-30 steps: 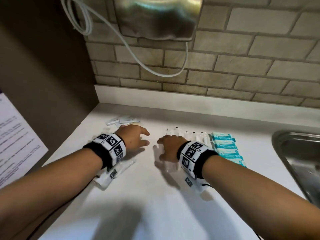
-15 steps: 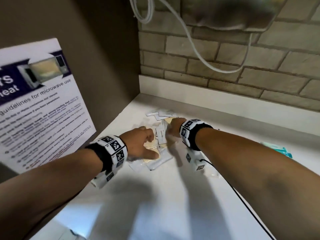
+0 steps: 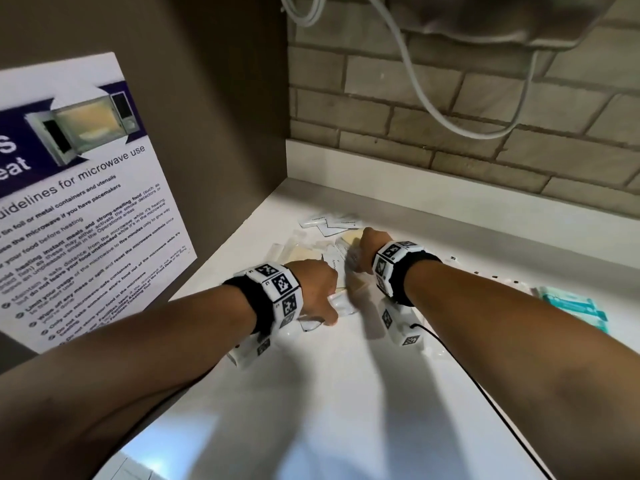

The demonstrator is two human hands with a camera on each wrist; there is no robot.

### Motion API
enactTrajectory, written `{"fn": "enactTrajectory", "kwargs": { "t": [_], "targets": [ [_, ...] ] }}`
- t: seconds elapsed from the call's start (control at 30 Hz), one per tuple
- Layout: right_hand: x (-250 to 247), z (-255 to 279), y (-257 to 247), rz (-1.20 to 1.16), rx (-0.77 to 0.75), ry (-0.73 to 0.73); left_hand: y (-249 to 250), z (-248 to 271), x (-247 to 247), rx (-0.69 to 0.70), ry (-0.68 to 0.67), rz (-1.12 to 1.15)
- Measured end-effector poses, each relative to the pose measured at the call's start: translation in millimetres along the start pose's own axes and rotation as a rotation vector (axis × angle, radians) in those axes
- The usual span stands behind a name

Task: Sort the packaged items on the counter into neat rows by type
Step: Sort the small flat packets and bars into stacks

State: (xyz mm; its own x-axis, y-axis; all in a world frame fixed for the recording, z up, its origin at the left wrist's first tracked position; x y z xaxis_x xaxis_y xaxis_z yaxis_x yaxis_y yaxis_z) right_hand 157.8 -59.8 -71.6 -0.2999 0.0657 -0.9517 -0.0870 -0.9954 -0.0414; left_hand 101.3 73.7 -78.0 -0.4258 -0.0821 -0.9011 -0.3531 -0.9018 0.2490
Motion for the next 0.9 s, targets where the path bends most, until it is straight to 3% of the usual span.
{"fn": "enactTrajectory", "kwargs": {
  "t": [0.17,0.4,0.5,0.63,0.73,0.8,0.9],
  "targets": [
    [9.6,2.7,6.5,-0.027,0.008,0.017,-5.4,-13.8,-6.8,0.004,0.041,0.213],
    [17.1,-0.9,15.9,-0.011,-0.004,0.011,-19.9,-14.6,-42.0,0.040,0.327,0.649],
    [12.3,10.4,14.7,0.062,-0.003,-0.036,-27.7,-10.8,-48.9,0.042,0.359,0.782],
    [5.6,18.9,19.6,0.182,-0.053,-0.112,-31.9,0.9,-53.9,0.036,0.425,0.828],
    [-6.6,27.3,20.1,0.096,-0.071,-0.087,-30.5,8.4,-47.0,0.009,0.340,0.932],
    [-15.8,30.0,20.1,-0.041,-0.040,-0.025,-31.0,8.4,-42.3,0.013,0.313,0.840],
    [-25.0,33.7,22.5,-0.230,-0.046,0.042,-26.5,7.8,-42.6,0.060,0.388,0.616]
  ]
}}
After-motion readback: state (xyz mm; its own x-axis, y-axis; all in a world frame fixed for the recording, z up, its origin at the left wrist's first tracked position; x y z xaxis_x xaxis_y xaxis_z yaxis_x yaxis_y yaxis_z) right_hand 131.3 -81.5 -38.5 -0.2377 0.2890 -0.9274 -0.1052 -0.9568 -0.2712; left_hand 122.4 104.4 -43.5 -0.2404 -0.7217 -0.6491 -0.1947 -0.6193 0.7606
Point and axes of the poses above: each hand's wrist, its own z-axis away from the middle knuckle, its own x-axis out of the palm, y = z × x, the point moved 3 cm from there along -z, towards the middle knuckle, and after that the axes turned 3 degrees about z, right-handed, at the moved point
